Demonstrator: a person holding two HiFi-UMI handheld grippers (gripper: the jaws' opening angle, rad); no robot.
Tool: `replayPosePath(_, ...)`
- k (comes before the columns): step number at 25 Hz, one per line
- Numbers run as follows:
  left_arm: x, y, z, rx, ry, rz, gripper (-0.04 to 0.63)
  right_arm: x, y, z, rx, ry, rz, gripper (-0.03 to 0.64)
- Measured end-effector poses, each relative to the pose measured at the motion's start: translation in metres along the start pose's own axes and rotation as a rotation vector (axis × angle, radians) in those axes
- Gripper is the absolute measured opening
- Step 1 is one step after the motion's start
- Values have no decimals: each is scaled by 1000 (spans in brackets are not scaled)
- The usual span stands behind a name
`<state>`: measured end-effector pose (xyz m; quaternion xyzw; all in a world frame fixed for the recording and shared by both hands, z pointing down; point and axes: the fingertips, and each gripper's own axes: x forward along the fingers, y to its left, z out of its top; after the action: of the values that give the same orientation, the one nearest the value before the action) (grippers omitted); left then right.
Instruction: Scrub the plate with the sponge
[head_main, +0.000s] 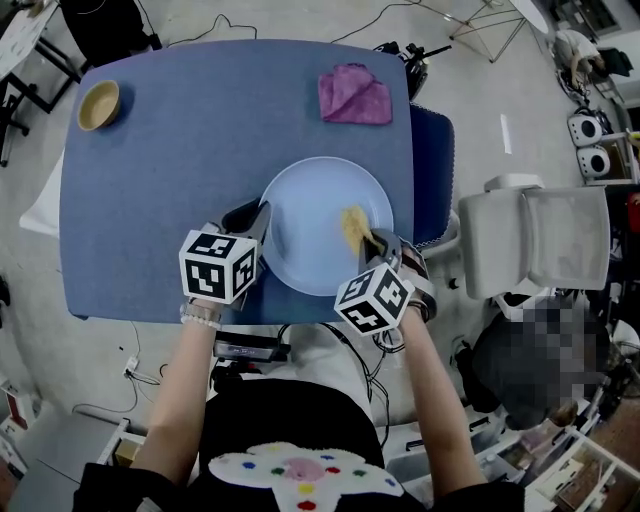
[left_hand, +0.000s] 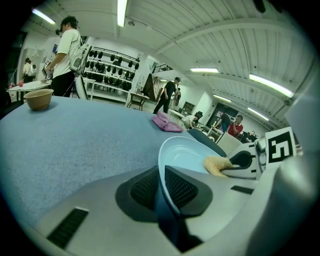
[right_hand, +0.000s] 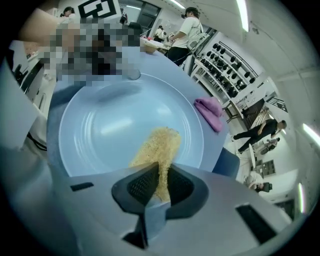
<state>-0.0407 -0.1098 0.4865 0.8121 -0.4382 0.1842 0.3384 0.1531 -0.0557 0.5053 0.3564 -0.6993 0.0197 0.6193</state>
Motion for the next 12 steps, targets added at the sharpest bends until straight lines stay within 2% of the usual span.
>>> replayPosePath(12, -2, 1, 0, 5, -1, 21, 46, 22, -38, 20, 50, -19, -54, 43)
